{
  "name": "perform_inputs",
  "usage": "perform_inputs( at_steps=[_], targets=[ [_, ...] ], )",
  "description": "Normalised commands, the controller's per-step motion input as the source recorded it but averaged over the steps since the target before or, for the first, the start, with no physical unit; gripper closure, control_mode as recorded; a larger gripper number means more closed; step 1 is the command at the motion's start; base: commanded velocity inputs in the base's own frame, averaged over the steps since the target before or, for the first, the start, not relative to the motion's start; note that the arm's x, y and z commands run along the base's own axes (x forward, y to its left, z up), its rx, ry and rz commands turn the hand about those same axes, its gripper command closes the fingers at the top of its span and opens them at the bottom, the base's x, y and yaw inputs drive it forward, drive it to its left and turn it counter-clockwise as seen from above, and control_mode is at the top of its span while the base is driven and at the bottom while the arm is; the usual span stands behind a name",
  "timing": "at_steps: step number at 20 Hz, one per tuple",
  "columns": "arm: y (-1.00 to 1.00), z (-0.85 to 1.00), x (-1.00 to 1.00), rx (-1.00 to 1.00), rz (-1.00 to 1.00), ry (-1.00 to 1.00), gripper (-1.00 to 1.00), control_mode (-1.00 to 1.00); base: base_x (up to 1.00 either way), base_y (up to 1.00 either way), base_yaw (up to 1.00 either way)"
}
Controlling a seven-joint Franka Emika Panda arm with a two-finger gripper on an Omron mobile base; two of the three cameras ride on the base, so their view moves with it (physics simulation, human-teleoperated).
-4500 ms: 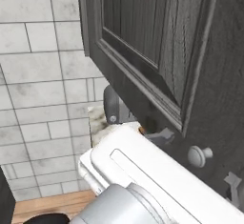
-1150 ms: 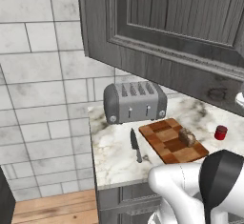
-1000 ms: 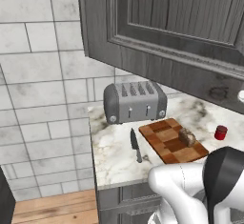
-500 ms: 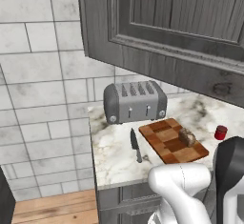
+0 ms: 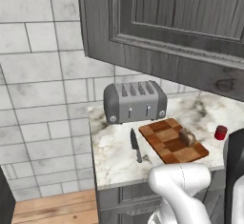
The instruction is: Pick the bread, place it on the cutting board, pick the jam, place it on the counter, and close the cabinet.
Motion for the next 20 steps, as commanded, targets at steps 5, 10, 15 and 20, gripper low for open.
perform_inputs(
  at_steps=[5,10,15,20],
  targets=[
    [-0.27,-0.03,0.19,0.00,0.03,0.00,-1.00,-1.00,0.00,0.00,0.00],
    [-0.27,0.00,0.18,0.00,0.03,0.00,-1.00,-1.00,0.00,0.00,0.00],
    [-0.29,0.00,0.19,0.00,0.03,0.00,-1.00,-1.00,0.00,0.00,0.00],
    [-0.28,-0.02,0.21,0.00,0.03,0.00,-1.00,-1.00,0.00,0.00,0.00]
  ],
)
